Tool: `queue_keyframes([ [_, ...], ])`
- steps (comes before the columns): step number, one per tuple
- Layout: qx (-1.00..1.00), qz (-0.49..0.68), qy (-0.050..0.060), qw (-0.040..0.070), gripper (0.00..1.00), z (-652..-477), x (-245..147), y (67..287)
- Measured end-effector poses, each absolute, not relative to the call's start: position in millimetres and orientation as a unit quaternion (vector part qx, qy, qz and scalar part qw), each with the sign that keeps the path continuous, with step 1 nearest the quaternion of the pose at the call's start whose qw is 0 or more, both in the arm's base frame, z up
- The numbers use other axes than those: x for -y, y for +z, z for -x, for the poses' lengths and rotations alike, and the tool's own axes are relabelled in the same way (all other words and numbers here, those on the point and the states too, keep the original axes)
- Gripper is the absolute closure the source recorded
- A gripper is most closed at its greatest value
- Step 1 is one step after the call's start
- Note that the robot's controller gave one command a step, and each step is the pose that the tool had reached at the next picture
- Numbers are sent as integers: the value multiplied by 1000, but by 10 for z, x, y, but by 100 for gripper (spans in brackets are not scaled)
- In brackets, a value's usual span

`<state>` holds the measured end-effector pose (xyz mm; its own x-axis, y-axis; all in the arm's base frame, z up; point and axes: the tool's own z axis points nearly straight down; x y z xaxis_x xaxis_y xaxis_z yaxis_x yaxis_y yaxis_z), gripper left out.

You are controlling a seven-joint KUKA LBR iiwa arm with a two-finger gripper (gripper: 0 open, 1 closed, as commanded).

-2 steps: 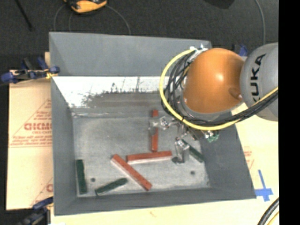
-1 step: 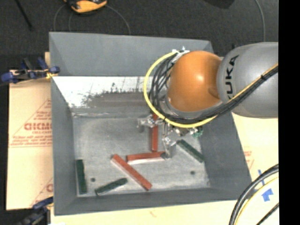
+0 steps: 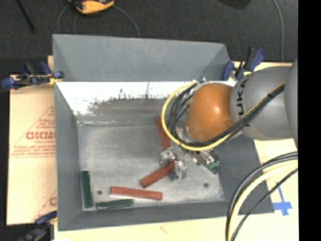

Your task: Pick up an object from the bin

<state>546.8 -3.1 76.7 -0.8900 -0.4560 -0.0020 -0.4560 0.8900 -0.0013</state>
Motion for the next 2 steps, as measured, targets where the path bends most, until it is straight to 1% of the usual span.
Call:
queue_keyframes([
  [1,-972,235,0,1,100,-5469,31,767],
  [2,-964,265,0,1,100,-5589,4,2805],
])
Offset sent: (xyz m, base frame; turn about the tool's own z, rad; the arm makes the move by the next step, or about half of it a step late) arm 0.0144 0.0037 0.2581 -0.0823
